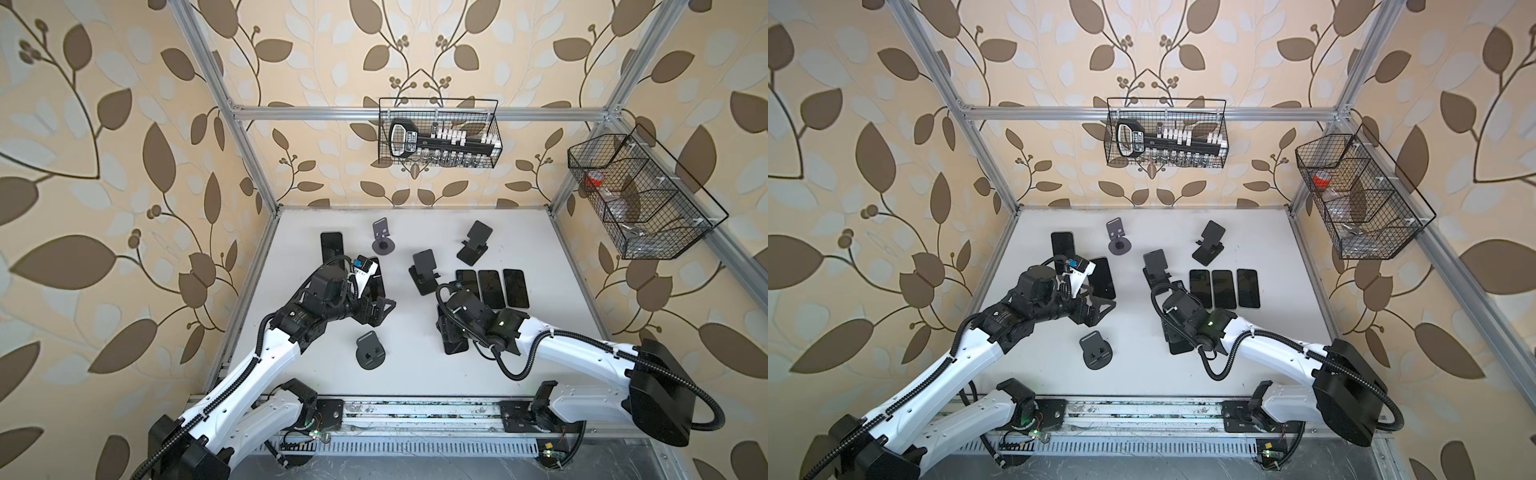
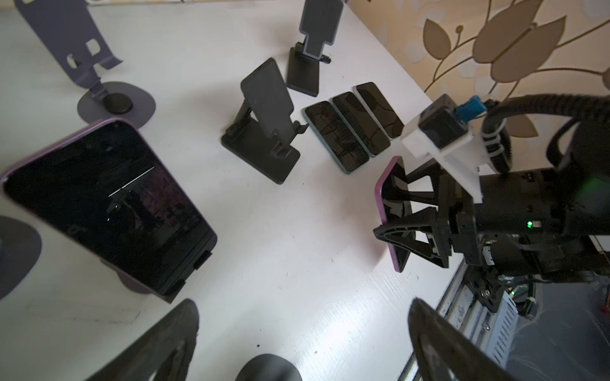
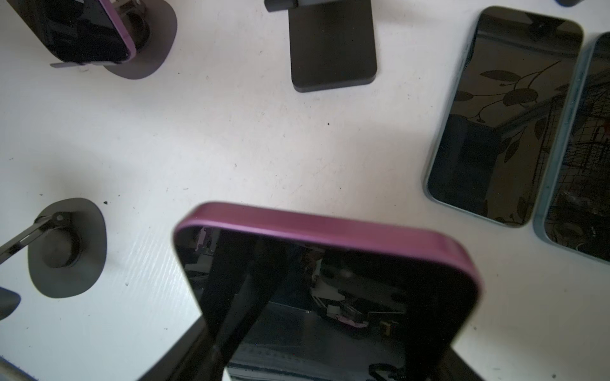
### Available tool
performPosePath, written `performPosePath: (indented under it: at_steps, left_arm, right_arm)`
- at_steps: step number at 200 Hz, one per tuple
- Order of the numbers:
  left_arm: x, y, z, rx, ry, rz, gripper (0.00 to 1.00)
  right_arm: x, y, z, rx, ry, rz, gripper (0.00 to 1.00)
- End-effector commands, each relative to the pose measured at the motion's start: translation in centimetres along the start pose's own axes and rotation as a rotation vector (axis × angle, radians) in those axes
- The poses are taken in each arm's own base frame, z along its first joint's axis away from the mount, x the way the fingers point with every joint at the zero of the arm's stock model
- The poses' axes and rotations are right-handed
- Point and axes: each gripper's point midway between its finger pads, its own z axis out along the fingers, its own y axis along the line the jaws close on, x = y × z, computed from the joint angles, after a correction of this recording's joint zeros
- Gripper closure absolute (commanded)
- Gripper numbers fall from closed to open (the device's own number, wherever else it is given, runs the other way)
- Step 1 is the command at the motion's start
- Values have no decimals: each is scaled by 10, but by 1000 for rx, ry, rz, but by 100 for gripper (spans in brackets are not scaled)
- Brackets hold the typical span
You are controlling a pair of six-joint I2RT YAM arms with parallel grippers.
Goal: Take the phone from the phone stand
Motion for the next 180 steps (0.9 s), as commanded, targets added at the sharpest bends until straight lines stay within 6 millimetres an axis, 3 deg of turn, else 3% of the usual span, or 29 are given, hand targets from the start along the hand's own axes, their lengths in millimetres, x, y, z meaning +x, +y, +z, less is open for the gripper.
performPosePath:
  at_steps: [1, 91, 180]
  left_arm:
    - [-19, -21, -1, 111, -83, 152, 1]
    - [-2, -28, -4, 145, -112, 243, 1]
    - [-4, -33, -7, 160, -129, 237, 1]
  right_arm:
    - [4, -3, -4, -6, 7, 31, 37]
    - [13, -7, 4, -33, 84, 68, 36]
    - [25, -34, 15, -12, 184, 194, 37]
